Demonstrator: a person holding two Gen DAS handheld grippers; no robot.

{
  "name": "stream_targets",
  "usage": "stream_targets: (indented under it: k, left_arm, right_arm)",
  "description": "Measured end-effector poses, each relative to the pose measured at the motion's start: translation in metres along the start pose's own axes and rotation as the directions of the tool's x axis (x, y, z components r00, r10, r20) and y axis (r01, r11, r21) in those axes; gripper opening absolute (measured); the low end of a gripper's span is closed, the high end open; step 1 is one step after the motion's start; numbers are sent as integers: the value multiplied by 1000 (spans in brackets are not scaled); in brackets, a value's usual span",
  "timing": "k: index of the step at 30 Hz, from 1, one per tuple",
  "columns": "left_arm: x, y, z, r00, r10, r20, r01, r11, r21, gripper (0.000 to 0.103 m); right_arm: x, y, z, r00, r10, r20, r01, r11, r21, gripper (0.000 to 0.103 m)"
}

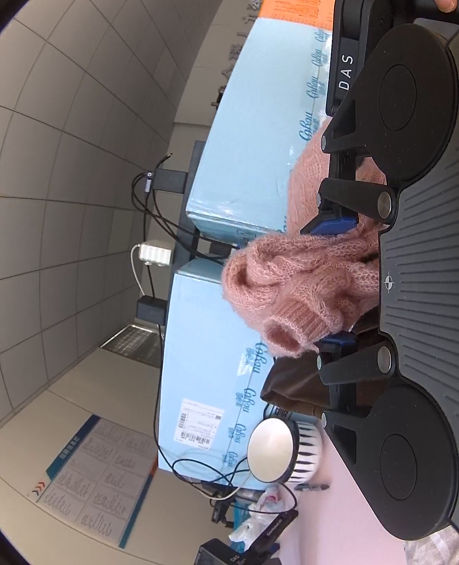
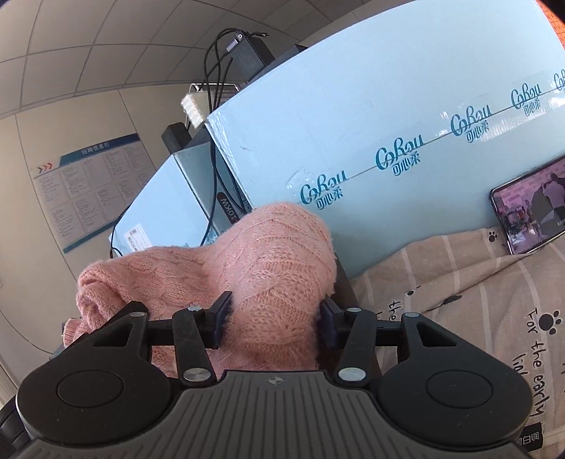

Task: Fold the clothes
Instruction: 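Carry the sweater with both grippers toward the brown leather jacket, then lower the sweater onto the leather jacket and open both grippers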

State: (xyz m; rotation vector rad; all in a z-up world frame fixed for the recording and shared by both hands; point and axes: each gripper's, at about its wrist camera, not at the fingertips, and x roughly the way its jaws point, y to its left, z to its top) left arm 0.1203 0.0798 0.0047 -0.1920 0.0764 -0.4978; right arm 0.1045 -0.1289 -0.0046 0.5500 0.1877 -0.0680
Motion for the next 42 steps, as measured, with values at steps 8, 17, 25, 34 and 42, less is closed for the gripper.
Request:
stream_targets:
  k: [8,17,25,34,42]
  left_arm:
    - [13,6,-7,994,92,-66,-93,996,-3,91]
    - [29,5,-10,977,175,-122,-172,984,38,103]
    - [21,0,-10,981,172,-88,-168,984,51,103]
    - [-23,-9,8,963,259,76,-258,966,-26,103]
    - [-67,-41,9,938,343,-57,-347,933,-95,103]
  right_arm:
    - [13,-16,-10,996,-75,-53,77,997,31,88]
    - [21,-15,-16,989,-128,-68,126,991,-35,103]
    - [18,-15,-16,990,-127,-64,124,991,-39,103]
    - [-5,5,-2,990,-141,-33,134,980,-149,103]
    - [-61,-3,1,991,-121,-54,107,969,-223,103]
